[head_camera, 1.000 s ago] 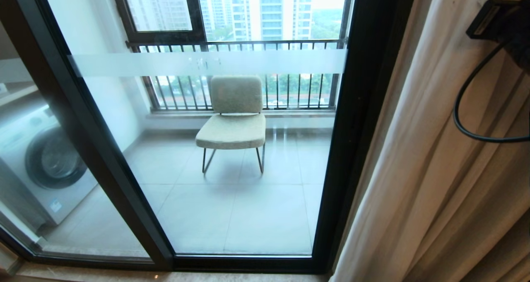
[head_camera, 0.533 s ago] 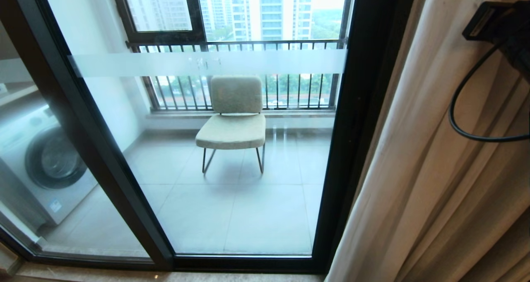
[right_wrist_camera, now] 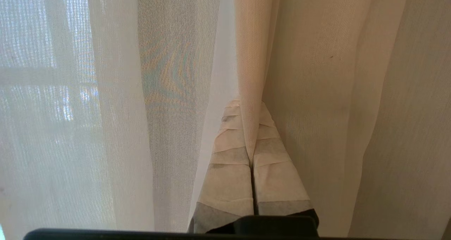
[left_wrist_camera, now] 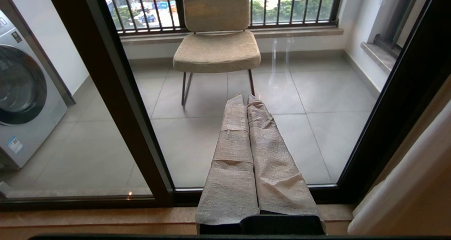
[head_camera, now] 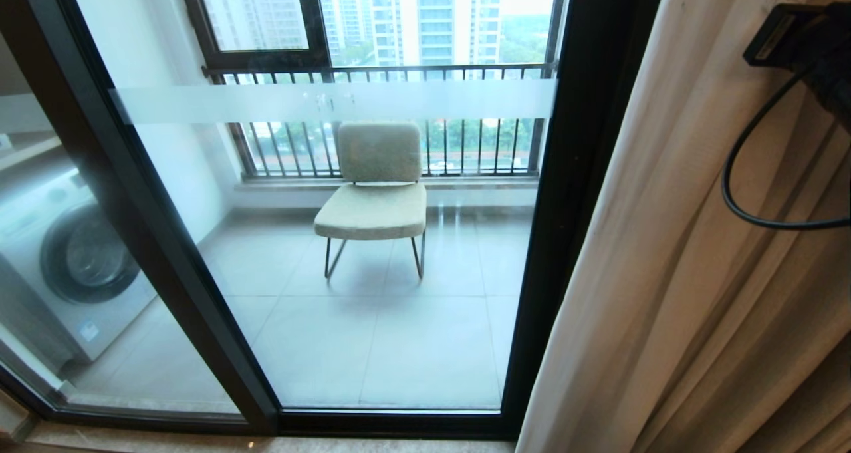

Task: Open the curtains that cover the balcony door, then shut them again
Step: Close the inner curtains on both sides

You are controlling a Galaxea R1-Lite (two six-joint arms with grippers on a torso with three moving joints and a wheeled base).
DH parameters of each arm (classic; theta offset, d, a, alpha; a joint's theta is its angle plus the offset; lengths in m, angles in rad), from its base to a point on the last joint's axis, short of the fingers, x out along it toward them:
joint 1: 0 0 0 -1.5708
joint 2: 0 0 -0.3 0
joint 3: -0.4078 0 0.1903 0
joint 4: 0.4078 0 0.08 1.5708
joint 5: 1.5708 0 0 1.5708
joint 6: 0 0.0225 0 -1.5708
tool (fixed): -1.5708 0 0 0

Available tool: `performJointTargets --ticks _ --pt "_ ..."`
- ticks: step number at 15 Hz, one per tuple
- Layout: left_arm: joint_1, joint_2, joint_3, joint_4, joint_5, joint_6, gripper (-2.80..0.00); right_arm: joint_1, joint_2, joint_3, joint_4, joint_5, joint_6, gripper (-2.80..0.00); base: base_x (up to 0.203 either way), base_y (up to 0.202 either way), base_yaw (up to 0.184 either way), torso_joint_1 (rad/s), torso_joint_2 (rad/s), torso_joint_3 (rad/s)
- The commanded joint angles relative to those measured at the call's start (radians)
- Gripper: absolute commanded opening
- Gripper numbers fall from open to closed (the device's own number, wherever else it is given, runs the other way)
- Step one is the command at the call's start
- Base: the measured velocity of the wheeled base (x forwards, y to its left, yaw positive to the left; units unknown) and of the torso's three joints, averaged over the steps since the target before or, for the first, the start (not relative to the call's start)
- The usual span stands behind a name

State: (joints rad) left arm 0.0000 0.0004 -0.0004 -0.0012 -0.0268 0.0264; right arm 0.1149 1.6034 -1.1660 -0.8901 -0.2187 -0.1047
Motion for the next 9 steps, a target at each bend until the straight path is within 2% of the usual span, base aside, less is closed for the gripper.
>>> performJointTargets --ticks 1,5,7,9 --pt "0.0 0.0 0.0 0.0 0.001 0.0 -2.8 0.0 0.003 0.0 -0.006 -0.001 0.0 -2.8 0.0 0.0 0.0 0.0 0.0 0.0" --pt "0.0 0.0 -0.001 0.0 0.005 -0.006 -2.8 0.002 0.006 0.0 -0.006 -0.001 0.0 -2.8 0.0 0.0 0.0 0.0 0.0 0.0" --pt "0.0 0.0 0.0 0.0 0.006 -0.025 -2.8 0.001 0.006 0.0 -0.006 -0.002 0.0 -2.8 0.001 0.12 -0.001 0.003 0.0 0.002" --pt "0.0 0.0 0.0 0.0 0.007 -0.026 -2.8 0.0 0.006 0.0 -0.006 -0.002 0.0 -2.8 0.0 0.194 0.0 0.004 0.0 0.002"
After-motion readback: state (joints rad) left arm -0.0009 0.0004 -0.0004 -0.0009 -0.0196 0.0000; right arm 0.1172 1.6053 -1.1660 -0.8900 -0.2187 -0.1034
